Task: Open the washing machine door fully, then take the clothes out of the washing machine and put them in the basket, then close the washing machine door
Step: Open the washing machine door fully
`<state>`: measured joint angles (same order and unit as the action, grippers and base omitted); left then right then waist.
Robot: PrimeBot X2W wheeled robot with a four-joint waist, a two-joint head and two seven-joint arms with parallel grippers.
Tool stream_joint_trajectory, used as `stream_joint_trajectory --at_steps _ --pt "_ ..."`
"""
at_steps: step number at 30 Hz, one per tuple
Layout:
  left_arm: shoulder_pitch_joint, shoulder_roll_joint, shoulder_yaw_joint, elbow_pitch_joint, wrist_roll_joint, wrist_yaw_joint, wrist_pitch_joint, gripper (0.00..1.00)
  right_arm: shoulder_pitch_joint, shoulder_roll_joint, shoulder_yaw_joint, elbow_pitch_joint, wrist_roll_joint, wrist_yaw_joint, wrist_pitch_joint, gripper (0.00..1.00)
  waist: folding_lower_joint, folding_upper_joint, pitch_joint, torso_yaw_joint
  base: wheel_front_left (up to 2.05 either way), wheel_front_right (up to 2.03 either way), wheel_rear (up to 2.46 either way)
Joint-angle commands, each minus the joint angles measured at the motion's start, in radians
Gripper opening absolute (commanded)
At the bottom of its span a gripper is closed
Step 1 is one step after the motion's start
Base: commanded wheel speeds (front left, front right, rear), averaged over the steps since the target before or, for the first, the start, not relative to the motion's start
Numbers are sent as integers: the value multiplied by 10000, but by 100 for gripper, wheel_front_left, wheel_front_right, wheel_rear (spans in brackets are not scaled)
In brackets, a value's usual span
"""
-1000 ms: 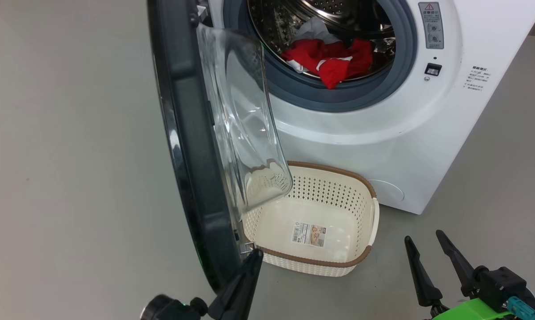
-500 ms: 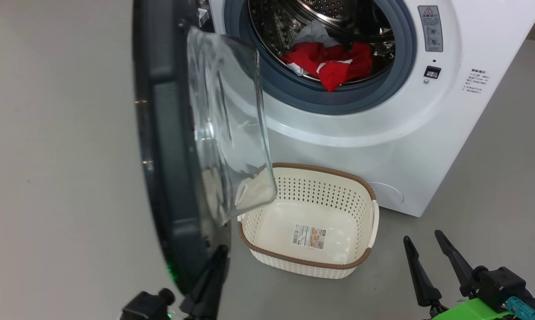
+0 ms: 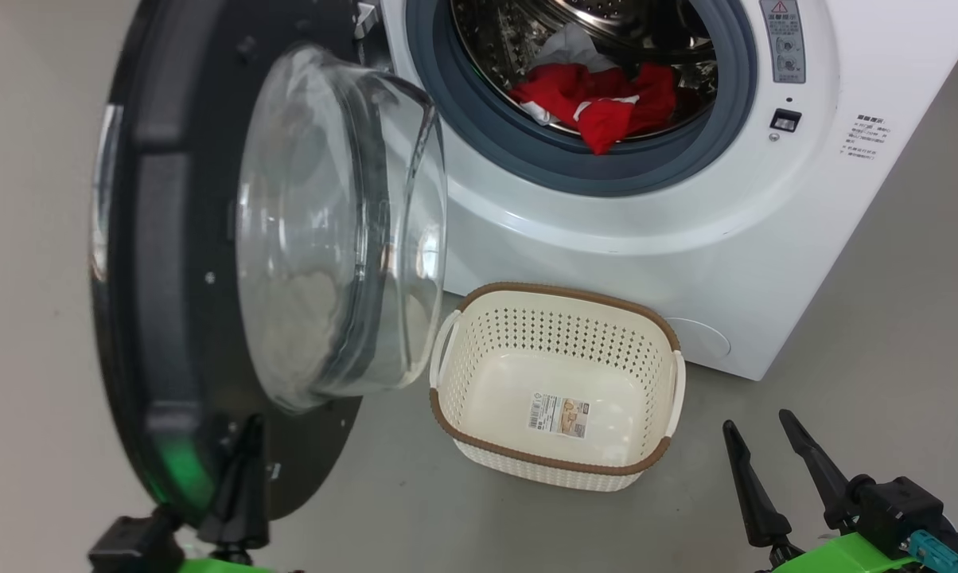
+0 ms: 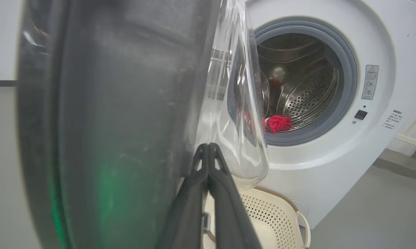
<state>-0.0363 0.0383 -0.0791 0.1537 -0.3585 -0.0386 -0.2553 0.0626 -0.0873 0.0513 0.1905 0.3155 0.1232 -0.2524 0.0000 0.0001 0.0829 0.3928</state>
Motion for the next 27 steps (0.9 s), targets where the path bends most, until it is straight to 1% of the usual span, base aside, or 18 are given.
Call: stream_joint_trajectory --at_steps 1,6,7,8,18,25,26,27 --pt "-148 120 839 -143 185 129 -65 0 -246 -72 250 -283 67 75 -93 100 0 -1 43 -11 0 0 0" --pt "-348 120 1817 6 367 135 -65 0 -312 -100 223 -288 52 75 -93 100 0 -1 167 -54 0 0 0" --pt "-348 120 1817 6 367 135 -65 0 -312 -100 223 -288 52 75 -93 100 0 -1 167 -54 0 0 0" --pt "-409 120 2013 39 391 109 -65 0 -327 -109 220 -289 54 75 -93 100 0 -1 193 -66 0 0 0" --pt "-1301 182 4209 751 946 -382 -65 0 -638 -228 261 -359 20 75 -93 100 0 -1 646 -399 0 0 0" --pt "-2070 346 5654 1180 1316 -553 -65 0 -802 -303 185 -424 -20 75 -93 100 0 -1 1027 -618 0 0 0" --pt "-2263 420 6042 1334 1415 -582 -65 0 -819 -316 183 -433 -30 75 -93 100 0 -1 1094 -670 0 0 0" --pt "-2352 456 6228 1400 1451 -598 -65 0 -840 -323 189 -439 -39 75 -93 100 0 -1 1137 -702 0 0 0"
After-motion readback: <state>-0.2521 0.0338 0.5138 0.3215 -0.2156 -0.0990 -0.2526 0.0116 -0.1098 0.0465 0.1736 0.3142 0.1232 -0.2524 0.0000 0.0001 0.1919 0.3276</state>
